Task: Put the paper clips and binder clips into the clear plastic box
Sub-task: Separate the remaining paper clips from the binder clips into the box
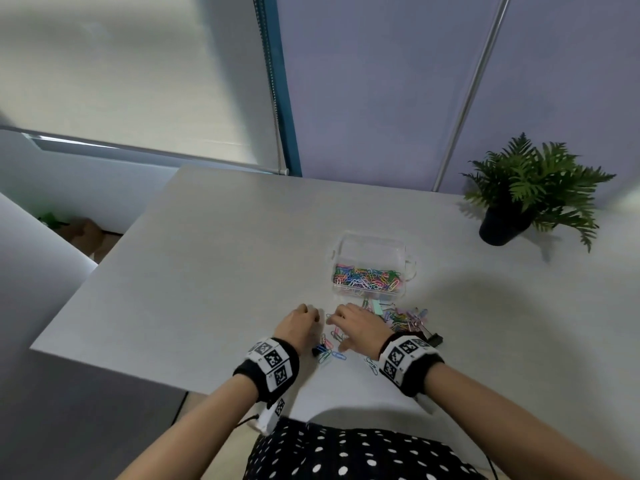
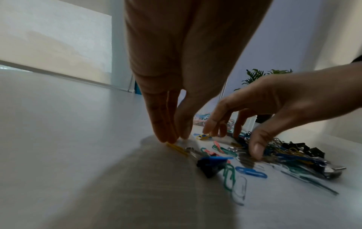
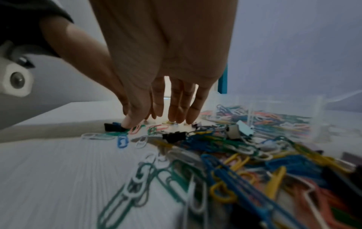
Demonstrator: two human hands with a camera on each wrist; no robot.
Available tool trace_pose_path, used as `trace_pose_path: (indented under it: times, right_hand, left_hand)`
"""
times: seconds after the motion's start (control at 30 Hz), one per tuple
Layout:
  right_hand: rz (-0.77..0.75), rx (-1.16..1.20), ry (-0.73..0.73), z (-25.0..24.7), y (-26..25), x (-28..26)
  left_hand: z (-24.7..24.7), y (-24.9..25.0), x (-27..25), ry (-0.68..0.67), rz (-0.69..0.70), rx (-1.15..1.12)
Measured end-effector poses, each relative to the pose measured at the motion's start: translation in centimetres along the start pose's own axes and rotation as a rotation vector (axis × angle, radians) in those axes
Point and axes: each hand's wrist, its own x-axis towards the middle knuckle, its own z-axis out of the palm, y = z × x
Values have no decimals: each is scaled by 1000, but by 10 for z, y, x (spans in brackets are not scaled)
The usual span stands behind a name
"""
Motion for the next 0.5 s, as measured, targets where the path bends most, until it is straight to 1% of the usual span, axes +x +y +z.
trace_pose_path:
  times: [0.1, 0.23, 0.33, 0.5]
  right_hand:
    - [29, -80, -7, 8, -7, 4]
    - [66, -16, 11, 16, -10, 5]
    - [82, 54, 37, 19, -6, 4]
    - [115, 68, 43, 24, 3, 3]
  left_hand:
    - [-1, 3, 3, -15, 51, 108]
    - [1, -2, 1, -10, 54, 189]
    - [2, -12, -2, -28, 71, 163]
    - [4, -26, -7, -26, 53, 95]
